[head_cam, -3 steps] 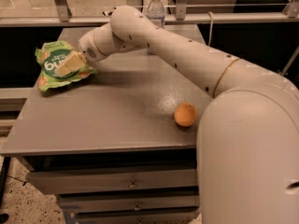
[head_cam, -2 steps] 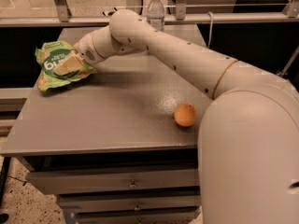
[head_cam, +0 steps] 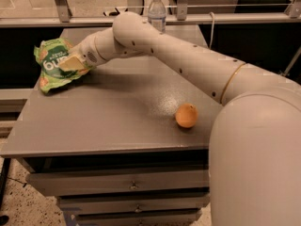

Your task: Move green rice chip bag near orange

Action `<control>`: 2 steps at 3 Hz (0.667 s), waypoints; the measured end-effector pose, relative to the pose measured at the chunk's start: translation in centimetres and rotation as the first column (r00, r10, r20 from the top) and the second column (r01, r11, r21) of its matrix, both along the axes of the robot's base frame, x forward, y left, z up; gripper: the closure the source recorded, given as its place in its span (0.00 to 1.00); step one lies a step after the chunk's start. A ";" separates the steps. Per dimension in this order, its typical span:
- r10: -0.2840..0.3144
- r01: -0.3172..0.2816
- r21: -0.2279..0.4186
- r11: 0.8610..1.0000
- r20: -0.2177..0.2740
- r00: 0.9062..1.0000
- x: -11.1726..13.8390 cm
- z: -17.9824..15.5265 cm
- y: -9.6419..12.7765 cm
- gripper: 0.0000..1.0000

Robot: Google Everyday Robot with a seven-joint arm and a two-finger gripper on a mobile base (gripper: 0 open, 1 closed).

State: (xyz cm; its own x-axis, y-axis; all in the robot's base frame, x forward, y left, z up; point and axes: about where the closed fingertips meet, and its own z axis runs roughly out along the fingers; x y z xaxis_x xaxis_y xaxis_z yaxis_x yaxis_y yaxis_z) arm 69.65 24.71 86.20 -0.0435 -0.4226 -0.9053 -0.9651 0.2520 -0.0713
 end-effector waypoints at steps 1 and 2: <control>0.000 0.000 0.013 1.000 0.007 1.000 -0.4 0.6 -0.4 0.98; 0.010 -0.011 0.034 0.999 0.018 1.000 -1.0 1.7 -0.7 1.00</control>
Offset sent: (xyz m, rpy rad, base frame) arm -0.0138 -0.0165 0.0330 0.0600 -0.0347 0.0127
